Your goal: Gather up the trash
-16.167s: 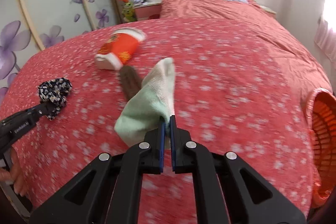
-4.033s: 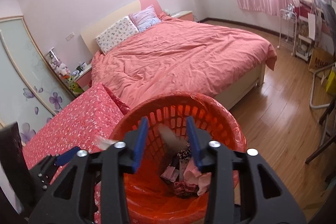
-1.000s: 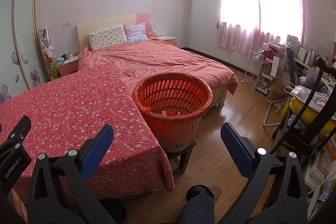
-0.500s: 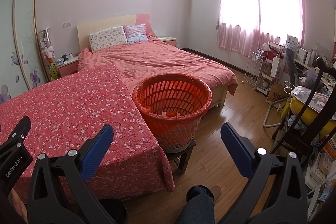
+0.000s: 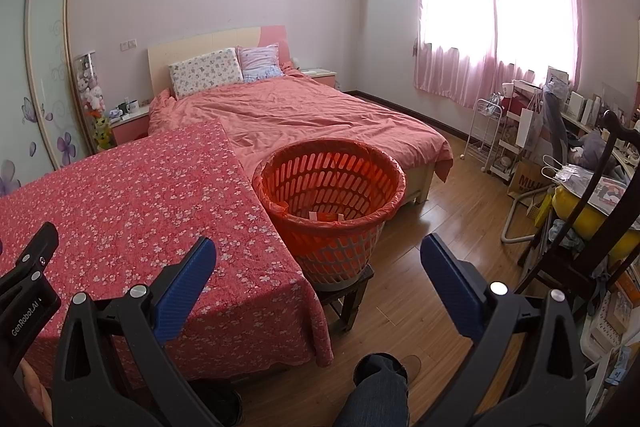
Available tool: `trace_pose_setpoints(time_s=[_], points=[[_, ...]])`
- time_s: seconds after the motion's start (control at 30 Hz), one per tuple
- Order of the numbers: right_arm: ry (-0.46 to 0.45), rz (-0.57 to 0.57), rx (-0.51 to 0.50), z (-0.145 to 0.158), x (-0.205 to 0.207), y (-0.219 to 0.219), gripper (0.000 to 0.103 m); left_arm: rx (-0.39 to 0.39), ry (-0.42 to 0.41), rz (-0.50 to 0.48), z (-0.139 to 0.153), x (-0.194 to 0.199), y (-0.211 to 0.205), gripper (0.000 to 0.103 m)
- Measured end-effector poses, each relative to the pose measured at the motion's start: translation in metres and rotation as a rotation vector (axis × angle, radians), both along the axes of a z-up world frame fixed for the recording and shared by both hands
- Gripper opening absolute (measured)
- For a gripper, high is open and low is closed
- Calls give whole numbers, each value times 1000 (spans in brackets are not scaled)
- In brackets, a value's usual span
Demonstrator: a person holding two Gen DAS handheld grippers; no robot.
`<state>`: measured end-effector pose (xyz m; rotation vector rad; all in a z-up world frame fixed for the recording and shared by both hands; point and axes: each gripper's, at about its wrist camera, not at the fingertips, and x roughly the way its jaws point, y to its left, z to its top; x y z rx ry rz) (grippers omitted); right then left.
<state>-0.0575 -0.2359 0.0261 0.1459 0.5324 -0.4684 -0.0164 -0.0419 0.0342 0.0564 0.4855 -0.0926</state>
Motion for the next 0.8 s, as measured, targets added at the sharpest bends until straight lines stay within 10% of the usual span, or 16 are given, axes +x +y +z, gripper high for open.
trace_pose_setpoints(time_s=[0.8], points=[[6, 2, 5, -3, 1, -2, 101, -2, 2, 1, -2, 0, 0, 99]])
